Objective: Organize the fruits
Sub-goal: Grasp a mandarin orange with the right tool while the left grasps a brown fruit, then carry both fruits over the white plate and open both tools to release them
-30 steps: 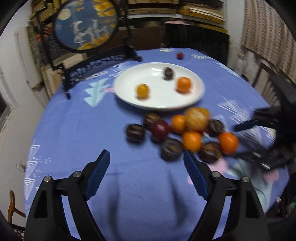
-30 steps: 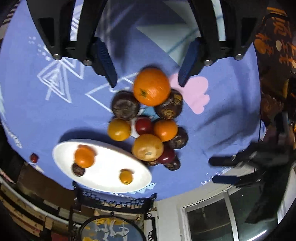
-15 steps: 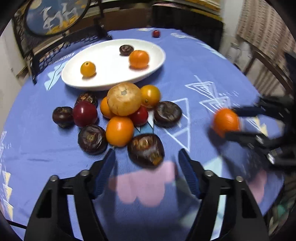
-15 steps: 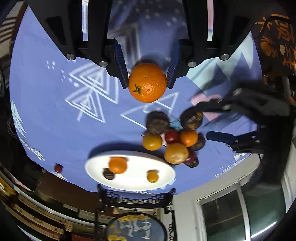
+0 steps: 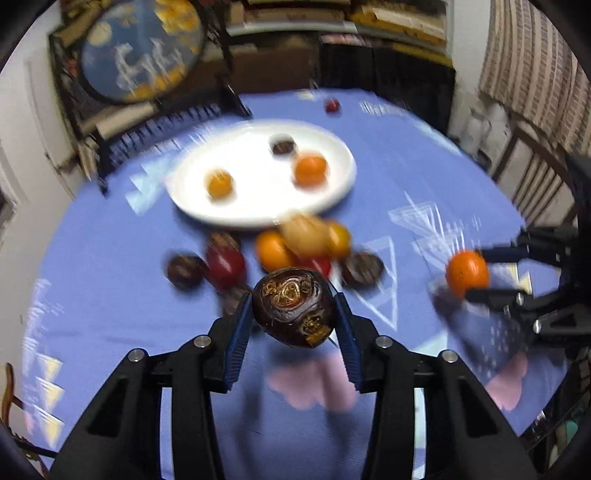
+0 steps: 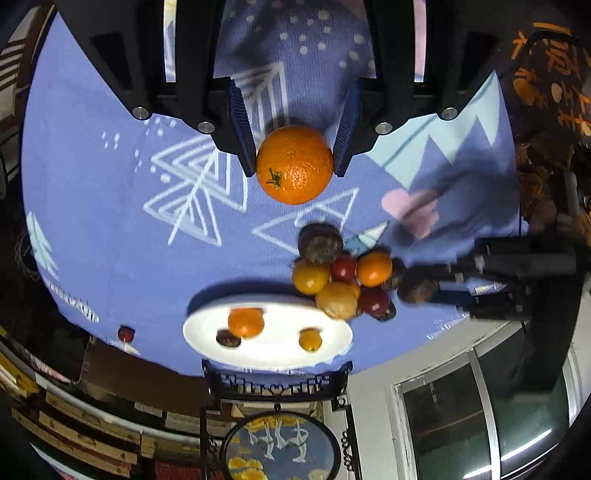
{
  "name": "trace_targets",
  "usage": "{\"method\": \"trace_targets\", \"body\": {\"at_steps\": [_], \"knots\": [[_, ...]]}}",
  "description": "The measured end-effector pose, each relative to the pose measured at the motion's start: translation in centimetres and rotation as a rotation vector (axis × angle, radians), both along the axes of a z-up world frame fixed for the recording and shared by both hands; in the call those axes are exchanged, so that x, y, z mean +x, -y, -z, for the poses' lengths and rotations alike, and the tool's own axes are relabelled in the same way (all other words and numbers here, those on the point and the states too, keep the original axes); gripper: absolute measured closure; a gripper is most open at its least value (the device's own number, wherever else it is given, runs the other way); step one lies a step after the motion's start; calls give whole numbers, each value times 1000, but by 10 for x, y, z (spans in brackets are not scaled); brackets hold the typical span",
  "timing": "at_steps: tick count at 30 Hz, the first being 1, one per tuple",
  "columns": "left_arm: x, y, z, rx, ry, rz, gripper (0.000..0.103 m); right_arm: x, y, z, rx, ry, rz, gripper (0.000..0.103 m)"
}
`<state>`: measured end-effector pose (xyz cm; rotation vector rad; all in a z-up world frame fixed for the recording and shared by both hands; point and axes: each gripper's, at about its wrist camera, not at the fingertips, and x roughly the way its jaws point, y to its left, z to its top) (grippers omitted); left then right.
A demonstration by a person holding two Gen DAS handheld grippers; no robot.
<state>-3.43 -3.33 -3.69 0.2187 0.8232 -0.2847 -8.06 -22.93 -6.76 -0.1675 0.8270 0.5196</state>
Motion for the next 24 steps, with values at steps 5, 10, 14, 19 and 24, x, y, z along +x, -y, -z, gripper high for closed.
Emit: {"method": "trace_targets", "body": {"at_steps": [5, 10, 14, 19, 24], "knots": [[27, -19, -52, -8, 133, -71, 60, 14, -13, -52, 24, 141, 5, 60], [62, -26, -77, -12, 204, -109, 60, 38, -29, -95, 59, 257, 41, 60], [87, -22, -72, 9, 212, -122, 60, 68, -46, -106, 71, 272, 40, 60], [118, -19, -49, 23, 166, -121, 60, 116, -60, -93, 70, 215, 55, 60], [148, -19, -28, 41, 130, -135, 60, 155, -68, -68, 69, 148, 72, 60]]}}
